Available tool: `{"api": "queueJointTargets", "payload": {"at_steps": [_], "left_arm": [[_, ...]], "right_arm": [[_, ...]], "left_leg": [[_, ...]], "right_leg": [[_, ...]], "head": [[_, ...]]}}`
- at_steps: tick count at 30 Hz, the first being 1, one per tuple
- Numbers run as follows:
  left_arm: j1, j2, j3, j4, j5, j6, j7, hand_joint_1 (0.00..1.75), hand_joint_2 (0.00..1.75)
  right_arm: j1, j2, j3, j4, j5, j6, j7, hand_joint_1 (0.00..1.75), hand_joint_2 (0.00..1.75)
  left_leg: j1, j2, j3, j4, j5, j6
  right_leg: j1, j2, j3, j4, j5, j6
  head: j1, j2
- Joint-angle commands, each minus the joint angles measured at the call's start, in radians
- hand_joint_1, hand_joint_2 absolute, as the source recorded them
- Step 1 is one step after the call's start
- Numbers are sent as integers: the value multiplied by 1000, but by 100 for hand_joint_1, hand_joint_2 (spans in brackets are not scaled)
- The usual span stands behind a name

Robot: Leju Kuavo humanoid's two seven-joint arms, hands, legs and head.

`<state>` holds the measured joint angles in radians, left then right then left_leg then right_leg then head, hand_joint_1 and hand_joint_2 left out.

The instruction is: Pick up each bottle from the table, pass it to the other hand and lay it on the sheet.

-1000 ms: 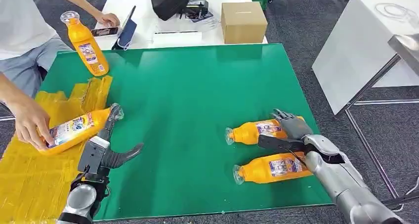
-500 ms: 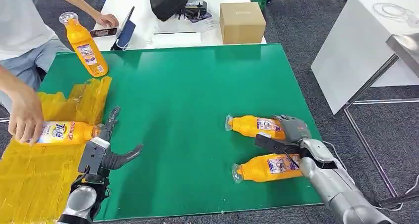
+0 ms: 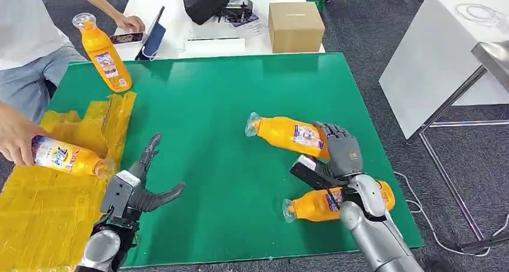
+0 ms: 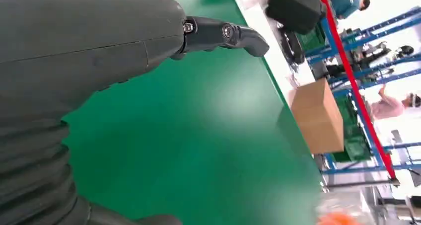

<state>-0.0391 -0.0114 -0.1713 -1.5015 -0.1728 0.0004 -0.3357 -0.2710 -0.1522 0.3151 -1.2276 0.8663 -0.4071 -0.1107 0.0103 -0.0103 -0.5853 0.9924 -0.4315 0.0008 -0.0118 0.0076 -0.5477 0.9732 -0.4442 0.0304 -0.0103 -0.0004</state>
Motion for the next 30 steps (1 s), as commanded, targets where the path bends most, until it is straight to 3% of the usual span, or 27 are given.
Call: {"api": "queueJointTargets", "payload": {"at_steps": [1,8,11,16,30], "left_arm": [[-30,4,-39,24,7,-5,6,0,175],[-82,7,-103,59,64,-68,20,0,175],[-100,13,-131,71,137,-115,29,0,175],[-128,14,-176,87,214,-171,40,0,175],[-175,4,-246,89,298,-175,58,0,175]], "right_arm": [[4,54,-58,-67,-8,-8,-9,175,175],[28,126,-71,-150,-82,-131,-120,175,175],[29,152,-37,-152,-244,-28,-178,175,175],[24,216,24,-102,-346,19,-238,175,175],[-15,290,144,38,-484,115,-280,175,175]], "left_leg": [[1,1,5,1,-2,0],[0,-1,1,0,-1,0],[0,0,1,0,0,0],[0,1,1,-1,0,0],[1,2,3,-1,-1,0]], "right_leg": [[1,-1,6,-1,-2,-2],[0,-2,1,0,-1,-1],[0,-1,1,0,-1,-1],[1,0,0,0,0,-1],[1,0,3,-1,0,-1]], "head": [[0,0],[0,0],[0,0],[0,0],[0,0]]}}
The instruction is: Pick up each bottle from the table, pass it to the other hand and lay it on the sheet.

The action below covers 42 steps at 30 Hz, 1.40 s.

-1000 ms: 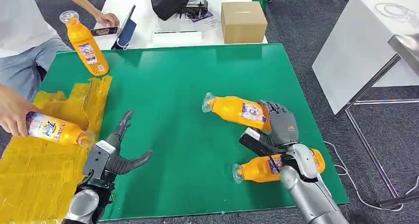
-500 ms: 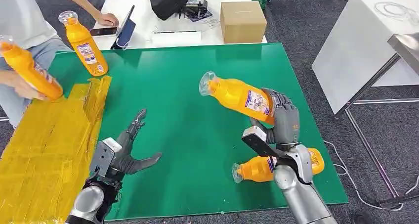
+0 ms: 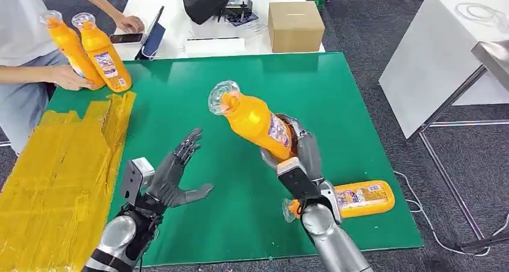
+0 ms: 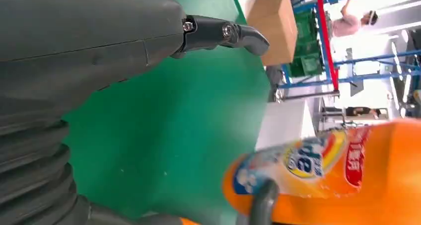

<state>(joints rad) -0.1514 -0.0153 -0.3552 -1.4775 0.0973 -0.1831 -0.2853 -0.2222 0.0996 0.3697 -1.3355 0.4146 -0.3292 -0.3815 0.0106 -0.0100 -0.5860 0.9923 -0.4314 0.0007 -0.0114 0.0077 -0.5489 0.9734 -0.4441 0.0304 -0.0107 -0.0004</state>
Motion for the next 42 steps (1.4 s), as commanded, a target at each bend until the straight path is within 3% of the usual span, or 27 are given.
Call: {"api": "queueJointTargets", "payload": {"at_steps": [1,7,13,35,36,37,42], "left_arm": [[-67,12,-69,68,26,15,9,0,175],[-72,16,-69,79,36,26,7,0,175],[-92,9,-77,75,58,30,-1,0,175],[-108,13,-107,85,142,-5,8,0,175],[-109,12,-109,87,142,-5,8,5,175],[-108,10,-112,87,141,-5,8,175,175],[-107,8,-114,89,140,-5,8,175,175]], "right_arm": [[-71,44,105,163,-38,46,-10,173,175],[-80,53,128,185,-63,67,-10,171,175],[-121,92,202,314,-82,128,-2,169,175],[-158,115,275,420,-119,127,-15,173,175],[-159,115,275,422,-120,127,-15,169,175],[-159,115,275,422,-121,127,-15,175,175],[-158,115,276,423,-121,127,-15,173,175]], "left_leg": [[0,1,2,-1,0,0],[0,1,3,-1,0,0],[1,2,5,-1,-1,0],[0,0,3,-1,-1,0],[0,0,2,-1,0,0],[0,0,1,-1,0,0],[1,0,4,-1,-1,0]], "right_leg": [[1,0,2,-1,0,-1],[1,0,3,-1,0,-1],[1,1,5,-1,-1,-1],[0,-1,3,-1,-1,-1],[0,-1,2,-1,-1,-1],[0,-1,2,-1,0,-1],[1,-2,5,-2,-1,-1]], "head": [[0,0],[0,0],[1,0],[1,0],[1,0],[0,0],[0,0]]}}
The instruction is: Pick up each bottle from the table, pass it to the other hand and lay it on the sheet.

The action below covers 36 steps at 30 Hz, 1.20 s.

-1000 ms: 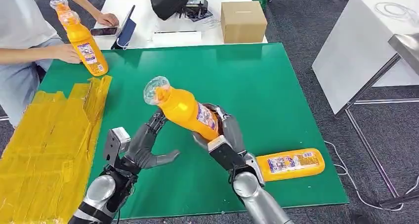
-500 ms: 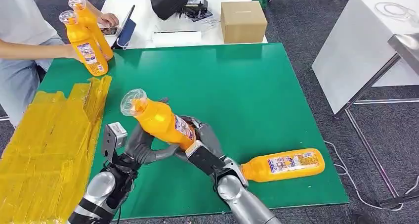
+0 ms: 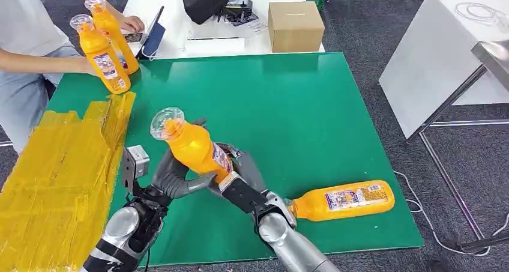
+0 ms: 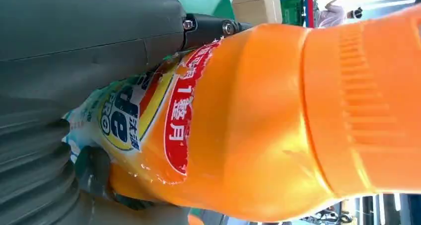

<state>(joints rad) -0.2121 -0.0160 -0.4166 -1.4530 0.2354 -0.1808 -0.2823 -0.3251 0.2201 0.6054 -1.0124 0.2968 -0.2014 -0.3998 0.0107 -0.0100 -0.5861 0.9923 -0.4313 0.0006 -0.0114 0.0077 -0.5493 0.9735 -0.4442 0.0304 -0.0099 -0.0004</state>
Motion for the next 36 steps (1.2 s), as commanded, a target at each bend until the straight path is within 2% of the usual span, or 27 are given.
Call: {"api": "queueJointTargets", "payload": {"at_steps": [1,14,16,17,18,22,26,31,33,36], "left_arm": [[-47,7,-54,65,2,-7,5,175,175],[-49,2,-66,76,12,-9,0,175,175],[-48,2,-69,77,12,-8,0,175,175],[-46,1,-70,77,13,-6,-2,175,175],[-42,1,-67,75,15,-2,-6,175,175],[-25,9,-41,54,7,37,-23,175,175],[-23,9,-39,50,7,38,-24,175,175],[11,16,10,12,-54,140,-59,175,175],[27,28,46,-21,-215,305,-115,175,175],[40,57,84,-52,-350,414,-127,175,175]], "right_arm": [[-56,-5,40,100,-3,-1,3,173,175],[-55,-7,45,108,-19,2,5,175,175],[-51,-8,44,104,-20,-3,1,162,175],[-45,-9,42,93,-22,-11,-7,61,175],[-36,-13,40,70,-24,-23,-15,3,175],[-2,-40,27,-39,-32,-51,-26,0,175],[5,-43,25,-54,-32,-52,-22,0,175],[69,-93,-24,-231,-38,-110,-33,0,175],[111,-115,-54,-327,-33,-132,-37,0,175],[159,-138,-87,-432,-24,-156,-45,0,175]], "left_leg": [[0,0,1,-1,0,0],[0,-1,3,-1,-1,0],[0,0,2,0,0,0],[0,0,1,0,0,0],[0,-1,3,0,-1,0],[0,-1,2,0,-1,0],[0,-1,1,-1,0,0],[0,-1,1,0,0,0],[0,0,3,0,-1,1],[0,-1,1,0,-1,1]], "right_leg": [[0,-1,2,-1,0,0],[0,-2,4,-1,-1,-1],[0,-2,3,-1,-1,-1],[0,-1,2,-1,0,0],[1,-2,4,-1,-1,-1],[0,-2,3,-1,-1,-1],[0,-1,1,-1,0,0],[0,-2,2,-1,-1,0],[1,-2,3,-1,-1,-1],[0,-1,2,0,-1,0]], "head": [[0,0],[0,0],[0,0],[0,0],[0,0],[0,0],[0,0],[0,0],[0,0],[1,0]]}}
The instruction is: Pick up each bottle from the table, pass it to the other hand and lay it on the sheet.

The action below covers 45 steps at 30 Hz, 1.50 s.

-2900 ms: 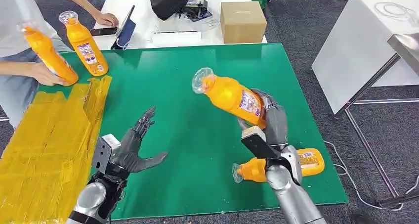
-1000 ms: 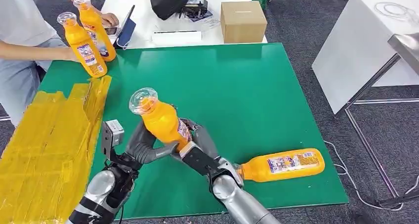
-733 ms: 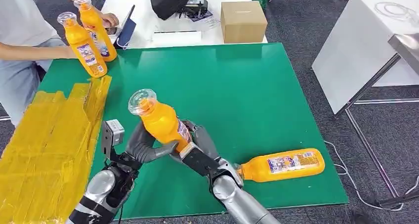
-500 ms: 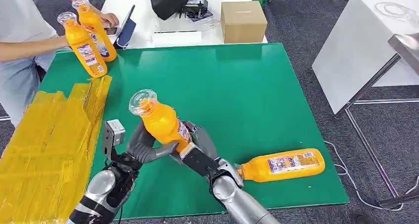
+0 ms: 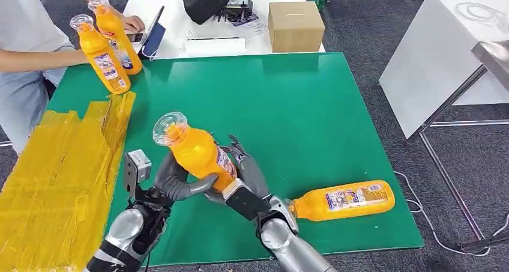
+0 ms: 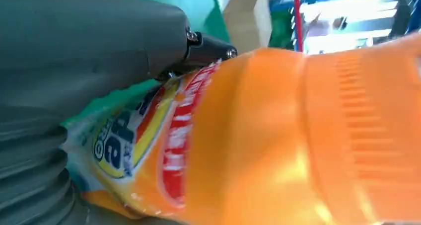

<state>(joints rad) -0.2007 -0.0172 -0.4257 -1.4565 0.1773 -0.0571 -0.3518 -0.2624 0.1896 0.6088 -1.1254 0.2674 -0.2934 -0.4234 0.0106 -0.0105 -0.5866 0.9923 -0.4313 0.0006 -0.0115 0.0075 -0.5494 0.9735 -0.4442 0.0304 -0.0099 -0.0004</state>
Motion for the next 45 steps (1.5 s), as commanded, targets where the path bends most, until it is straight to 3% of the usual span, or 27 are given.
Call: {"api": "queueJointTargets", "payload": {"at_steps": [1,4,6,10,15,18,27,33,45], "left_arm": [[37,71,116,-55,-433,392,-58,175,175],[46,75,130,-65,-435,392,-58,175,175],[51,74,139,-55,-626,508,-30,175,175],[86,86,193,-58,-739,556,9,175,175],[109,119,240,-23,-1135,649,98,175,175],[122,157,243,15,-1494,619,249,175,175],[136,204,223,60,-1596,568,312,175,175],[144,265,206,111,-1669,446,394,175,175],[88,276,213,235,-1604,294,433,175,175]], "right_arm": [[125,-117,-111,-374,12,-76,-23,0,175],[144,-128,-119,-411,13,-77,-18,0,175],[163,-126,-133,-437,26,-94,-33,0,175],[221,-151,-170,-550,35,-112,-32,0,175],[257,-157,-201,-617,63,-117,-38,0,175],[273,-169,-216,-660,80,-122,-37,0,175],[287,-177,-250,-689,97,-111,-19,0,175],[300,-175,-289,-703,116,-97,-10,0,175],[295,-164,-294,-675,142,-80,7,0,175]], "left_leg": [[0,2,2,0,-1,0],[0,-1,1,0,-1,0],[0,-1,3,0,-1,0],[1,0,5,0,-3,1],[0,1,3,-1,-1,0],[0,1,4,-1,-1,0],[0,1,4,-2,-1,0],[0,2,4,-2,-1,0],[1,1,4,-1,-1,0]], "right_leg": [[1,0,2,-1,-1,-1],[1,-3,1,-1,-1,-1],[1,-2,3,-1,-2,-1],[1,-2,6,-1,-3,-1],[1,0,3,-1,-1,-1],[1,-1,3,-1,-1,-1],[1,-1,3,-2,-1,-1],[0,0,3,-2,-1,-1],[1,-1,3,-2,-1,-1]], "head": [[0,0],[0,0],[0,0],[0,0],[0,0],[0,0],[0,0],[0,0],[0,0]]}}
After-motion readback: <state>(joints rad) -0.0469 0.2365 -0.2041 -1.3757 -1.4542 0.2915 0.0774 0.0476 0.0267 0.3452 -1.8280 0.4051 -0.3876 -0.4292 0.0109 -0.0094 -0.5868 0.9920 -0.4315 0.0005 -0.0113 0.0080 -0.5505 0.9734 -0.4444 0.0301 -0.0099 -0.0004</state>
